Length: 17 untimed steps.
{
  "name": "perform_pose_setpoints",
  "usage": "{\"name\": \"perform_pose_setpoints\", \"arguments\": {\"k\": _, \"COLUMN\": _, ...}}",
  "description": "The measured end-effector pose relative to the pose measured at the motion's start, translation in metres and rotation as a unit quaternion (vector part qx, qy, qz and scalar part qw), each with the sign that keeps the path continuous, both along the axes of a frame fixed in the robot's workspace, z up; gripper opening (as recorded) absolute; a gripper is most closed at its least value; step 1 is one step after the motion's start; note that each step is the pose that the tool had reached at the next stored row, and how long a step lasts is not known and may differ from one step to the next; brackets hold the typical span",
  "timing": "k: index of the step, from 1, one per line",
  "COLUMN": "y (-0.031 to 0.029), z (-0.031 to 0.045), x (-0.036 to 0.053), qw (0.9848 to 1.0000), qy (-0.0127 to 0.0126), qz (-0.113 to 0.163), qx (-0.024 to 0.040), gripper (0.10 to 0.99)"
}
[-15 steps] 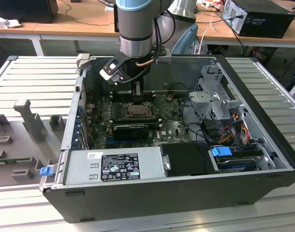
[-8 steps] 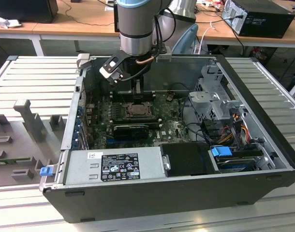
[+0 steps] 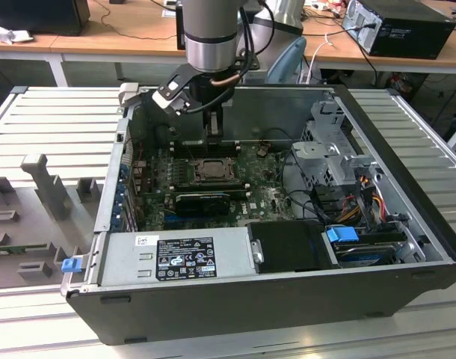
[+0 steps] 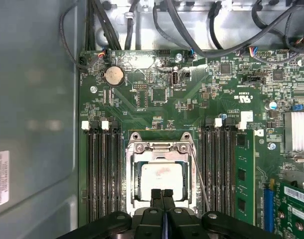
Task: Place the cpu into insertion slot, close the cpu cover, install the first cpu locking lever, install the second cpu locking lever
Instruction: 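Install the first cpu locking lever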
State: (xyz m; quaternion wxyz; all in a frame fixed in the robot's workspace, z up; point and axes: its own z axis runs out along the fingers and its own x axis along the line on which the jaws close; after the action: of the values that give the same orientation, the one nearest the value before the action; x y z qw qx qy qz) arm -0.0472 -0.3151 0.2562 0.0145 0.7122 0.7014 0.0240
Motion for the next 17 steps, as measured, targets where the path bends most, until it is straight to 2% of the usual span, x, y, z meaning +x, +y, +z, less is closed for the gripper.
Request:
{"name": "perform_pose_setpoints", "arguments": {"k": 5, "y": 0.0000, "z": 0.0185, "x": 0.0000, "qw": 1.0000, "qy": 0.0000, "qz": 0.000, "qx": -0.0004, "gripper": 0.106}}
{"name": "perform_pose_setpoints", "arguments": {"k": 8, "y": 0.0000, "z": 0.0255, "x": 0.0000, "qw": 1.0000, "qy": 0.0000, "qz": 0.000, "qx": -0.0004, "gripper": 0.106}}
{"name": "perform_pose_setpoints", "arguments": {"k": 11, "y": 0.0000, "z": 0.0257, "x": 0.0000, "qw": 1.0000, "qy": 0.0000, "qz": 0.007, "qx": -0.0011, "gripper": 0.106}}
{"name": "perform_pose_setpoints", "arguments": {"k": 14, "y": 0.0000, "z": 0.0256, "x": -0.0006, "qw": 0.9994, "qy": 0.0000, "qz": 0.033, "qx": -0.0011, "gripper": 0.106}}
{"name": "perform_pose_setpoints", "arguments": {"k": 17, "y": 0.0000, "z": 0.0256, "x": -0.0010, "qw": 0.9991, "qy": 0.0002, "qz": 0.043, "qx": -0.0011, "gripper": 0.106}}
